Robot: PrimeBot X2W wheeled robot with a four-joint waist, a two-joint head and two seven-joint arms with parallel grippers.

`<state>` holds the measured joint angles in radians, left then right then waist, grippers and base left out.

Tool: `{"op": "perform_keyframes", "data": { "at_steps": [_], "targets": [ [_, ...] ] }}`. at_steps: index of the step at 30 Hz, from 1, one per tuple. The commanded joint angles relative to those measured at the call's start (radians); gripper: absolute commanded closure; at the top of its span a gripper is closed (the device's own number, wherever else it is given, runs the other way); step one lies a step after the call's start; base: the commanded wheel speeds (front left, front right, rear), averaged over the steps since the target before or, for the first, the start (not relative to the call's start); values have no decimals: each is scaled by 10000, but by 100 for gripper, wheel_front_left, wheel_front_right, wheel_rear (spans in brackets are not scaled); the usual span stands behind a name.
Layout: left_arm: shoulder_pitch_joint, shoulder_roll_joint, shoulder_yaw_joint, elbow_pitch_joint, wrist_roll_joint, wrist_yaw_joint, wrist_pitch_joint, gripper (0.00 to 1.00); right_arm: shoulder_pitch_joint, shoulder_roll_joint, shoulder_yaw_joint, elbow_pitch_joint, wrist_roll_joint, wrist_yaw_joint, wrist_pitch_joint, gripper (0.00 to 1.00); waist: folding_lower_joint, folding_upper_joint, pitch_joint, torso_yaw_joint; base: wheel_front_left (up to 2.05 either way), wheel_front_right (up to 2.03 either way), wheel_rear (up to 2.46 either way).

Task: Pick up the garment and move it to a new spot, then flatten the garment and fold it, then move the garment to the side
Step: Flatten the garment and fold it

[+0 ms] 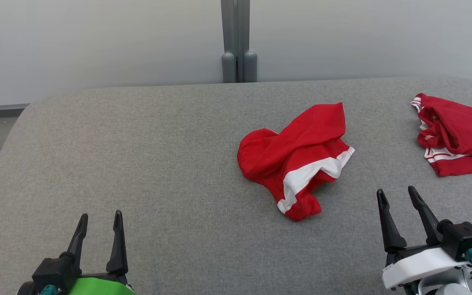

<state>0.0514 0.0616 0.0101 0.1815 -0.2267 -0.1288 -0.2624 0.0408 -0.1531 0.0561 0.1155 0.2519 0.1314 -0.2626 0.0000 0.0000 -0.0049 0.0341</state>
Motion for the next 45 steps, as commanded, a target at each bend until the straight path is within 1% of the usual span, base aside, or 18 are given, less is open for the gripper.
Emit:
{"op": "perform_keyframes", "data": {
  "at_steps": [1, 13, 20, 24, 30, 38, 45],
  "targets": [
    [32, -6, 6, -22, 34, -24, -27, 0, 52, -22, -2, 9, 7, -17, -28, 0, 0, 0, 9, -1, 0, 0, 0],
    [-40, -14, -64, 56, 78, -23, -27, 0, 2, -15, 24, 29, 12, -17, -28, 0, 0, 0, 66, -41, 0, 0, 0],
    [-775, 40, -860, 268, 228, -23, -27, 0, -187, -113, 97, 6, 50, -17, -28, 0, 0, 0, 392, -266, 0, 0, 0],
    [-1448, 100, -1705, 503, 222, -23, -27, 0, -352, -171, 126, 3, 92, -17, -28, 0, 0, 0, 695, -518, 0, 0, 0],
    [-2501, 114, -3333, 1102, 89, -23, -27, 0, -644, -142, 125, 20, 129, -17, -28, 0, 0, 0, 1225, -1063, 0, 0, 0],
    [-3708, 156, -5211, 2407, 2, -22, -25, 0, -973, -76, 123, 38, 181, -17, -28, 0, 0, 0, 1969, -1809, 0, 0, 0],
    [-4631, 258, -6178, 3720, -282, -22, -25, 0, -1309, -23, 119, -23, 225, -17, -28, 0, 0, 0, 2581, -2334, 0, 0, 0]
  ]
}}
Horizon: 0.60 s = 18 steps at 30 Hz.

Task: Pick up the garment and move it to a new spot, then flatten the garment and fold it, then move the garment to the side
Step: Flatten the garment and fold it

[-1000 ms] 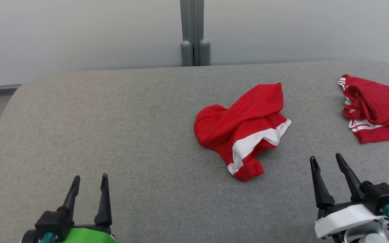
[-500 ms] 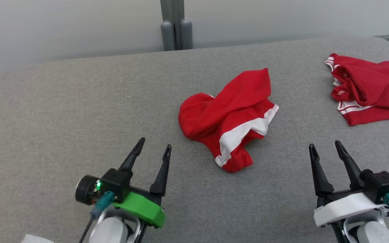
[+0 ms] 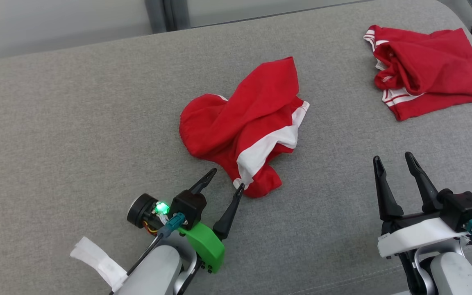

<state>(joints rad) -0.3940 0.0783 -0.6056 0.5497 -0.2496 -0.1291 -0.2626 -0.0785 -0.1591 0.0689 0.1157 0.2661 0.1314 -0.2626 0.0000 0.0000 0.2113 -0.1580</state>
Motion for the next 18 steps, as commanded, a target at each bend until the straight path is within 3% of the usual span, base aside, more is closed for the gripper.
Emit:
{"op": "perform_keyframes", "data": {
  "at_steps": [1, 10, 13, 18],
  "targets": [
    [-327, 71, -155, 220, -92, -18, -25, 0, -151, 40, -6, -19, 78, -17, -28, 0, 0, 0, 506, -489, 0, 0, 0],
    [-1161, -112, -1048, 1467, -487, -19, -24, 0, -330, 91, -115, 33, 42, -17, -28, 0, 0, 0, 787, -830, 0, 0, 0],
    [-1354, -144, -1243, 2157, -660, -15, 0, 100, -333, 97, -139, 37, 0, -17, -28, 0, 0, 0, 784, -880, 0, 0, 0],
    [-1481, -177, -1077, 2527, -880, 1, 1, 100, -292, 73, -248, 48, -23, -17, -28, 0, 0, 0, 725, -793, 0, 0, 0]
  ]
}}
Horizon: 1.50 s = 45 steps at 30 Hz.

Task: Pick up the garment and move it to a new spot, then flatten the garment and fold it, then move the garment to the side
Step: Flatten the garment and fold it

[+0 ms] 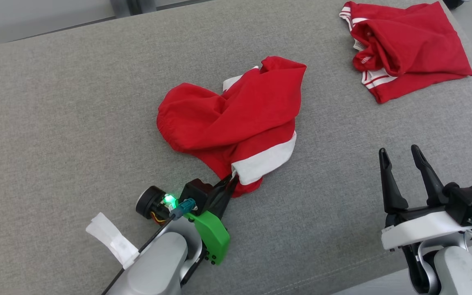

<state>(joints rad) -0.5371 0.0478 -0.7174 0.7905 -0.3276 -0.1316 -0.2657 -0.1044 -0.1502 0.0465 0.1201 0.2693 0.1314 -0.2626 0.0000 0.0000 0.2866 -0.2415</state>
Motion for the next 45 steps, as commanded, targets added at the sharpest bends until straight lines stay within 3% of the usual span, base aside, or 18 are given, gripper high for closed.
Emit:
{"op": "perform_keyframes", "data": {
  "at_steps": [1, 8, 22, 26, 31, 32, 33, 34, 45],
  "targets": [
    [-44, 118, 100, 116, -84, 26, 32, 100, -5, -6, -44, 4, -66, -17, -28, 0, 0, 0, -56, 93, 0, 0, 0],
    [380, 197, 1112, -1069, 224, 259, 21, 100, 211, 40, -156, -3, -59, -17, -28, 0, 0, 0, -450, 618, 0, 0, 0],
    [2448, 1599, 2929, -4221, 1252, 847, 20, 100, 752, 136, -37, 84, -126, -17, -28, 0, 0, 0, -1370, 2134, 0, 0, 0],
    [3475, 1651, 3270, -4450, 1065, 937, 20, 100, 816, 149, 12, 115, -105, -17, -28, 0, 0, 0, -1431, 2235, 0, 0, 0],
    [4472, 1282, 3437, -4456, 1073, 938, 20, 100, 928, 85, -64, 154, -32, -17, -28, 0, 0, 0, -1514, 2337, 0, 0, 0],
    [4631, 1181, 3400, -4466, 1138, 895, 20, 88, 977, 71, -111, 165, -23, -17, -28, 0, 0, 0, -1543, 2386, 0, 0, 0],
    [4726, 1102, 3371, -4489, 1197, 871, 20, 57, 1010, 59, -128, 183, -21, -17, -28, 0, 0, 0, -1567, 2424, 0, 0, 0],
    [4792, 1013, 3363, -4548, 1231, 832, 20, 0, 1029, 39, -140, 200, -26, -17, -28, 0, 0, 0, -1599, 2472, 0, 0, 0],
    [5140, 613, 4786, -6078, 1159, 834, 20, 0, 1198, 18, -91, 317, -63, -17, -28, 0, 0, 0, -2058, 2823, 0, 0, 0]
  ]
}}
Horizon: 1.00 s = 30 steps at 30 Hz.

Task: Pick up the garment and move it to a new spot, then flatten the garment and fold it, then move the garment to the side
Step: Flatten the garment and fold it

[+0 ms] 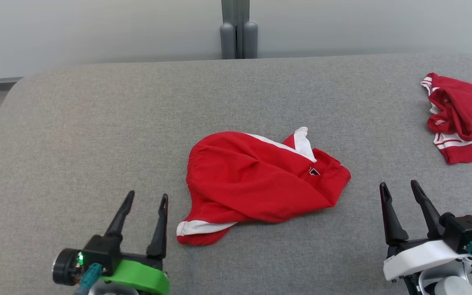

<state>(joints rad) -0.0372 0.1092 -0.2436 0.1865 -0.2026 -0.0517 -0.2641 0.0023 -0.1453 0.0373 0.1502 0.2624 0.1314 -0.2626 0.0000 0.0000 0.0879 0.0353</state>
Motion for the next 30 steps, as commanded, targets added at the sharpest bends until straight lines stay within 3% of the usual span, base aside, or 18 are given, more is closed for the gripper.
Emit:
{"op": "perform_keyframes", "data": {
  "at_steps": [1, 11, 21, 30],
  "targets": [
    [191, -21, 305, -143, -108, 70, 4, 0, 146, -31, 13, 33, 6, -17, -28, 0, 0, 0, -109, 61, 0, 0, 0],
    [586, -216, 2137, -689, 199, -8, 4, 0, 304, -114, 52, 221, 86, -17, -28, 0, 0, 0, -338, 149, 0, 0, 0],
    [549, -451, 2332, -611, 626, -307, 4, 0, -637, -389, 665, 929, 61, -17, -28, 0, 0, 0, -215, 485, 0, 0, 0],
    [117, -554, 2159, -446, 711, -425, 4, 0, -2533, -844, 1505, 3007, 41, -17, -29, 0, 0, 0, 333, 1079, 0, 0, 0]
  ]
}}
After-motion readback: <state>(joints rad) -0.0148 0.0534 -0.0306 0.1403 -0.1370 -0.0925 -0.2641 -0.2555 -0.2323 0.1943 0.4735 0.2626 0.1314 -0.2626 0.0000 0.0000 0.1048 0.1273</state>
